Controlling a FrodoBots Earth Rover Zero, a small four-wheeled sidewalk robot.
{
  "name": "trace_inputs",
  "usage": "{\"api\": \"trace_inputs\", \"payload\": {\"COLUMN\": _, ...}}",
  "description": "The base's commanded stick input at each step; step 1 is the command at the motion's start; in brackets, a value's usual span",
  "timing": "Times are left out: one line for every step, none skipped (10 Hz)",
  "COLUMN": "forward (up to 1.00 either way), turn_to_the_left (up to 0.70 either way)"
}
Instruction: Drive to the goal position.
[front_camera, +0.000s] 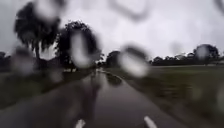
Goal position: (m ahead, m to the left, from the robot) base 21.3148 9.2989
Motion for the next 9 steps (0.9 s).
{"api": "trace_inputs", "payload": {"forward": 0.85, "turn_to_the_left": 0.00}}
{"api": "trace_inputs", "payload": {"forward": 0.85, "turn_to_the_left": 0.00}}
{"api": "trace_inputs", "payload": {"forward": 0.85, "turn_to_the_left": 0.00}}
{"api": "trace_inputs", "payload": {"forward": 0.85, "turn_to_the_left": 0.00}}
{"api": "trace_inputs", "payload": {"forward": 0.85, "turn_to_the_left": 0.00}}
{"api": "trace_inputs", "payload": {"forward": 0.85, "turn_to_the_left": 0.00}}
{"api": "trace_inputs", "payload": {"forward": 0.85, "turn_to_the_left": 0.00}}
{"api": "trace_inputs", "payload": {"forward": 0.85, "turn_to_the_left": 0.00}}
{"api": "trace_inputs", "payload": {"forward": 0.85, "turn_to_the_left": 0.00}}
